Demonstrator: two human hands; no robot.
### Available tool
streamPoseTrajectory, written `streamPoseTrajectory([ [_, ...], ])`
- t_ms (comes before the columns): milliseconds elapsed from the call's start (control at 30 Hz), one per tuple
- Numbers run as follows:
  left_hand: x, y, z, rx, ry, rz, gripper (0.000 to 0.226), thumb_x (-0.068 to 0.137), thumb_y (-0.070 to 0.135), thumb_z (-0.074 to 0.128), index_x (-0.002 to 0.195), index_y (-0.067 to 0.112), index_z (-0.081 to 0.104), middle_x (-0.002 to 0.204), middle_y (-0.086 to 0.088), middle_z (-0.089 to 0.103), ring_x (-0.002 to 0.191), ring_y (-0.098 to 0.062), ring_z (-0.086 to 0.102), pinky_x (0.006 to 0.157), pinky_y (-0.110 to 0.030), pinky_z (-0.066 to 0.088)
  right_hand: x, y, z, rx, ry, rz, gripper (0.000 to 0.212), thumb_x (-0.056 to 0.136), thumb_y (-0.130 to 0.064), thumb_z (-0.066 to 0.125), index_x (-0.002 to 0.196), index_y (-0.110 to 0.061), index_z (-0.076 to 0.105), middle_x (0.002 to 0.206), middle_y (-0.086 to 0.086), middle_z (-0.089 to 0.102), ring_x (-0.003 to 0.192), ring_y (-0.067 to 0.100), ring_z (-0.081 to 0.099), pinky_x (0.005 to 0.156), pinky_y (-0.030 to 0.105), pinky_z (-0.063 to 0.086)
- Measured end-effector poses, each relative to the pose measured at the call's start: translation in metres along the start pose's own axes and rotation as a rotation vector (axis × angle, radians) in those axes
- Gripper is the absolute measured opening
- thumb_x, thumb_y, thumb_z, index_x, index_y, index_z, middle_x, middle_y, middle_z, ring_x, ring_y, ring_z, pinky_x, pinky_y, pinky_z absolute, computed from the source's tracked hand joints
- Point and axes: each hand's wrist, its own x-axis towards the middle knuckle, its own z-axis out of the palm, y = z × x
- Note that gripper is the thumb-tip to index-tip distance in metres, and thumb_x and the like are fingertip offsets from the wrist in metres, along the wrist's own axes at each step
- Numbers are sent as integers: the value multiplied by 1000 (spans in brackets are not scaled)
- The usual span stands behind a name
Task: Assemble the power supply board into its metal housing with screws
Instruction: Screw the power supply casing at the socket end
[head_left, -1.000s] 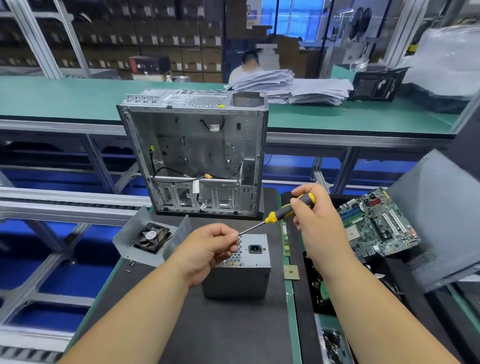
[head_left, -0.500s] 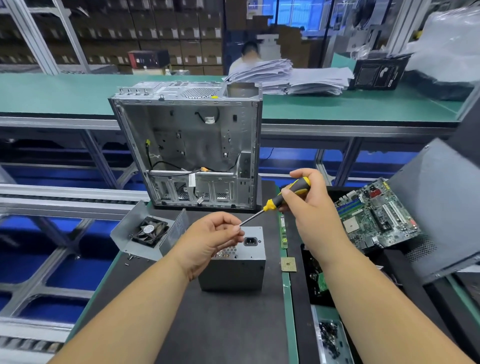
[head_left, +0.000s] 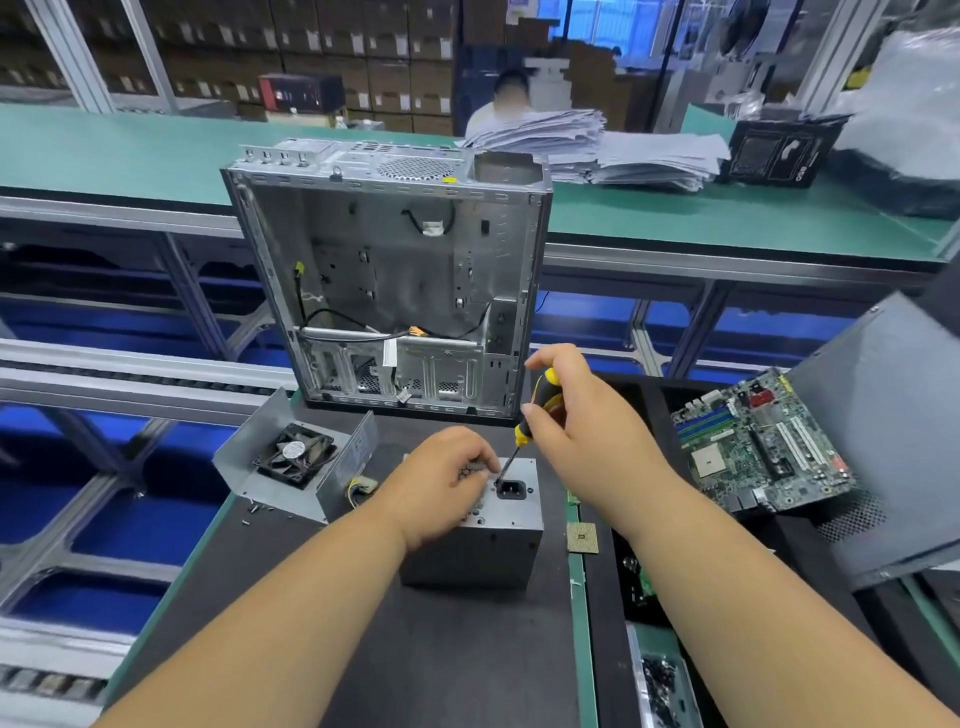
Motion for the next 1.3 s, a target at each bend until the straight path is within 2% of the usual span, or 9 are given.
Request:
streamPoseTrajectory([
  [133, -4, -6, -1, -55, 40, 9, 20, 84, 3, 60, 90, 20, 68, 102, 11, 60, 106, -4, 54, 98, -27, 42, 6, -3, 4, -37, -26, 1, 33, 96, -27, 57, 118, -39, 36, 83, -13, 55, 71, 7, 58, 64, 36, 54],
  [333, 2, -11, -1, -20, -32, -13, 18, 78, 16, 73, 84, 31, 66, 105, 14, 61, 108, -7, 54, 101, -33, 42, 9, -4, 6, -71, -45, 11, 32, 96, -27, 55, 118, -39, 35, 79, -12, 53, 68, 8, 57, 62, 35, 54],
  [433, 4, -12, -1, -16, -56, -37, 17, 76, 20, 74, 82, 34, 65, 106, 16, 60, 109, -9, 54, 100, -35, 42, 11, -5, 6, -87, -53, 4, 33, 96, -28, 55, 120, -38, 35, 77, -12, 53, 67, 7, 56, 58, 29, 51],
  [600, 2, -14, 0, -37, -51, -52, 14, 75, 24, 71, 81, 35, 65, 105, 20, 59, 111, -6, 52, 100, -36, 43, 15, -10, 5, -114, -99, -19, 32, 97, -28, 54, 121, -36, 35, 84, -10, 56, 71, 10, 57, 65, 37, 53],
  [733, 1, -13, -1, -41, -47, -60, 21, 75, 22, 69, 77, 41, 60, 104, 21, 58, 111, -8, 52, 100, -38, 43, 21, -15, 2, -136, -175, -55, 31, 97, -28, 55, 121, -36, 36, 88, -13, 56, 74, 8, 56, 66, 36, 53],
  [867, 0, -10, -2, -73, -33, -92, 24, 73, 15, 67, 75, 38, 61, 101, 22, 57, 108, -9, 53, 94, -39, 48, 26, -21, -1, -145, -264, -74, 28, 96, -27, 56, 114, -39, 39, 92, -13, 58, 81, 10, 61, 71, 36, 53],
  [1067, -1, -10, -1, -64, -30, -100, 24, 70, 11, 62, 78, 33, 65, 102, 21, 58, 110, -6, 51, 99, -35, 43, 36, -29, -13, -199, -375, -88, 21, 93, -20, 61, 101, -35, 48, 91, -14, 60, 87, 10, 59, 71, 28, 48],
  [1200, -1, -9, -1, -64, -35, -103, 27, 72, 9, 62, 77, 36, 64, 104, 19, 58, 112, -7, 50, 99, -35, 43, 44, -36, -16, -380, -366, -119, 20, 88, -35, 67, 103, -32, 55, 80, -15, 51, 82, 11, 50, 61, 29, 38],
  [1300, 0, -8, -1, -52, -47, -105, 26, 72, 10, 62, 77, 35, 63, 103, 19, 57, 110, -7, 50, 98, -35, 43, 47, -41, -7, -515, -296, -89, 21, 91, -46, 60, 93, -28, 52, 72, -11, 45, 79, 17, 50, 56, 30, 31],
])
